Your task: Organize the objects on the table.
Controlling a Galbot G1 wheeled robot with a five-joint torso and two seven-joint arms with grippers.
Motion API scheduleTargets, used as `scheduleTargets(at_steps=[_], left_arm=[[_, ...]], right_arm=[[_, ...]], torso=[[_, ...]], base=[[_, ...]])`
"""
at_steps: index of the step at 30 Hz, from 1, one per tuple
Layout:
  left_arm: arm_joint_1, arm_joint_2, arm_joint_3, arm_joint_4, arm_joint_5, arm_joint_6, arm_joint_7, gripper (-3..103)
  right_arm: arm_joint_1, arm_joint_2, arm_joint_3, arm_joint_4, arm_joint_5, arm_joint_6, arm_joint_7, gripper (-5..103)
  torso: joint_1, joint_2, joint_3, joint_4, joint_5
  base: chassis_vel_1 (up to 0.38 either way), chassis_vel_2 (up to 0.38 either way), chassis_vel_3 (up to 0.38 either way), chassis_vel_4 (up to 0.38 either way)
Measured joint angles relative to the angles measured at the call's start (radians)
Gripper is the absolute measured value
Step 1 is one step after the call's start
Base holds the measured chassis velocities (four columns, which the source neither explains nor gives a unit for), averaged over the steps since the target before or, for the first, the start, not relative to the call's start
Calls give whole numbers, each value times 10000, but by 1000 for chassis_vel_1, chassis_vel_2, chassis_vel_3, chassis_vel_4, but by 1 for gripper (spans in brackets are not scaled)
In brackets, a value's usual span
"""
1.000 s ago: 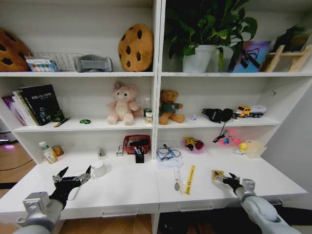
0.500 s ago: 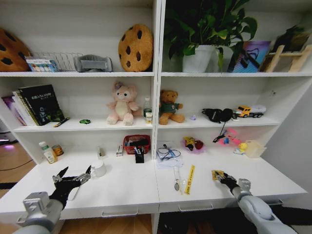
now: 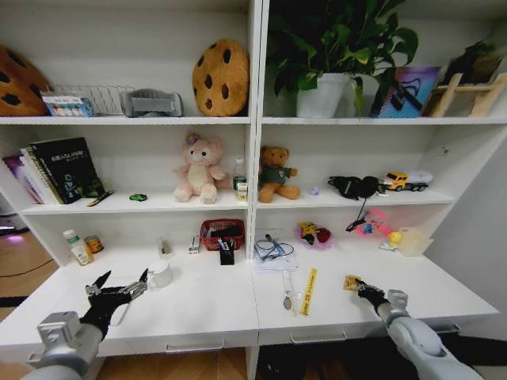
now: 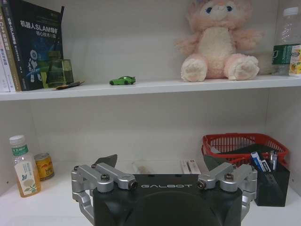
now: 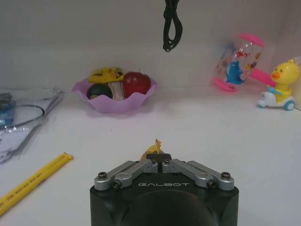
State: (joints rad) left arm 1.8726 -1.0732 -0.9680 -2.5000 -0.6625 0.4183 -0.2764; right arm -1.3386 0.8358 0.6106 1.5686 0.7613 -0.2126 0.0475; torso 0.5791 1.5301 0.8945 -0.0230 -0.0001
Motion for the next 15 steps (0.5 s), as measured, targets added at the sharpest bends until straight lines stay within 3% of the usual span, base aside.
scheduleTargets(at_steps=[7, 11, 15], left_arm=[[0, 0, 0, 0, 0, 0, -1, 100], [0, 0, 0, 0, 0, 0, -1, 100], [1, -1, 1, 1, 0, 0, 0, 100]], right_arm=[[2218, -299, -1137, -731, 502, -288, -48, 0], [5503, 23, -3351, -2573, 613, -317, -158, 0], [6721, 304, -4130, -3516, 569, -267, -213, 0]], torso=[[1, 0, 0, 8, 0], [2, -1, 2, 4, -1], [2, -1, 2, 12, -4]], base=[[0, 0, 0, 0], [0, 0, 0, 0], [0, 0, 0, 0]])
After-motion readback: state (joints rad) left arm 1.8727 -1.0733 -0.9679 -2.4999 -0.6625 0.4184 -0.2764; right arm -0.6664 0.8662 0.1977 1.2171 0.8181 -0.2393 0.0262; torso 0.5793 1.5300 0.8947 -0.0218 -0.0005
